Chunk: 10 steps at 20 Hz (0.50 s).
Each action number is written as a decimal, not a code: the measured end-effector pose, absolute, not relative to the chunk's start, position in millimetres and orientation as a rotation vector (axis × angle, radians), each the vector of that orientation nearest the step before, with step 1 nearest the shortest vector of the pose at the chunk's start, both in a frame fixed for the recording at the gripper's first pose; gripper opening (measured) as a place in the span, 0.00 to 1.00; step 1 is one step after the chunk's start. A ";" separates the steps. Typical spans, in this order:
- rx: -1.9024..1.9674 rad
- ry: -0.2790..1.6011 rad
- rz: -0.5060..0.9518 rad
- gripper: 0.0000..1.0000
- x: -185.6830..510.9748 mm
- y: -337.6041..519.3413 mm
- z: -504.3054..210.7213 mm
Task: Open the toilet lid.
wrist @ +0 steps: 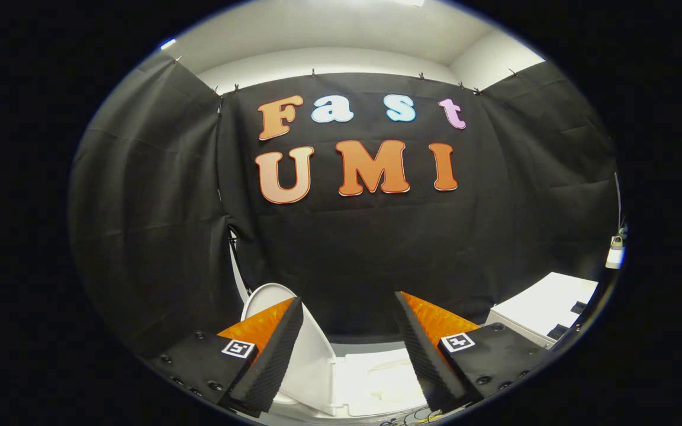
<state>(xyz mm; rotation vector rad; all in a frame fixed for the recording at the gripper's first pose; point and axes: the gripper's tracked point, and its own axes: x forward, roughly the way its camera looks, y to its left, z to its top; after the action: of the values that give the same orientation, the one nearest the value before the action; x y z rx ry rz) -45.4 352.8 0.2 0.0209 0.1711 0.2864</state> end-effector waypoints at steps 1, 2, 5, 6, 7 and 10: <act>0.019 0.168 0.287 0.98 -45.4 353.4 0.3; 0.017 0.166 0.286 0.98 -45.4 352.9 0.4; 0.008 0.156 0.286 0.98 -46.0 351.9 2.7; 0.006 0.152 0.286 0.98 -45.9 351.3 3.1; 0.006 0.150 0.285 0.98 -45.5 351.2 4.0; 0.005 0.149 0.286 0.98 -46.0 350.8 2.5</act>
<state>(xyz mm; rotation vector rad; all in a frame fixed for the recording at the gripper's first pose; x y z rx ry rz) -46.0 350.8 2.5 0.0053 0.1491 0.2860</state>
